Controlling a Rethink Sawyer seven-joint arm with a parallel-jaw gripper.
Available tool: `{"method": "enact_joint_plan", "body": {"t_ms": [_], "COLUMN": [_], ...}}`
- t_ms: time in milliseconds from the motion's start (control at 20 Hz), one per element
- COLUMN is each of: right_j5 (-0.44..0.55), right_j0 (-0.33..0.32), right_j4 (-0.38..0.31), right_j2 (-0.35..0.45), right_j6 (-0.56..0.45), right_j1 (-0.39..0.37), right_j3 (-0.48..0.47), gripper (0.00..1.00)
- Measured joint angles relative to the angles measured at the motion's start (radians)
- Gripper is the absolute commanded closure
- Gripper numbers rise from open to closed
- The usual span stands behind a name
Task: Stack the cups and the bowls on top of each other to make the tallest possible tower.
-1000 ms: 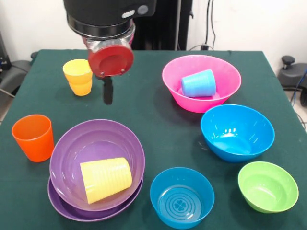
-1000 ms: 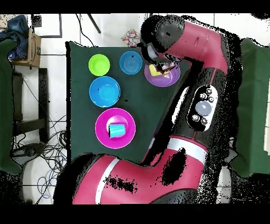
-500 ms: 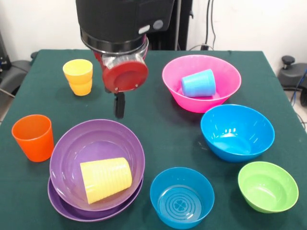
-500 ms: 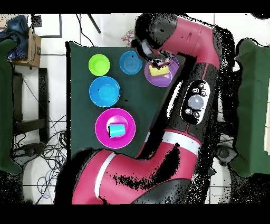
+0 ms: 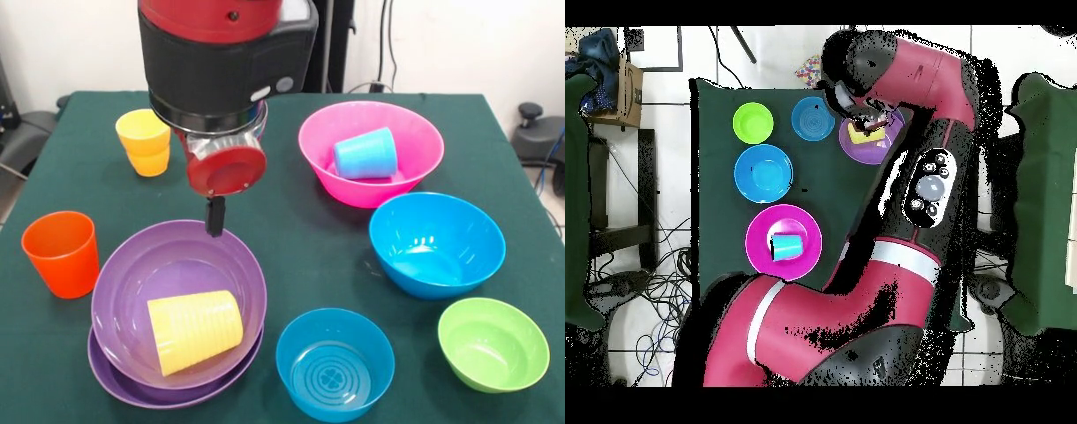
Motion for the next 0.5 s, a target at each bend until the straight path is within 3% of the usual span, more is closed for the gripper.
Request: {"method": "enact_joint_plan", "body": {"t_ms": [500], "right_j5": [0.0], "right_j0": [0.011], "right_j4": [0.013], "right_j2": [-0.004], "right_j6": [0.0], "right_j1": [0.019], "right_j3": [0.0], "gripper": [0.0]}}
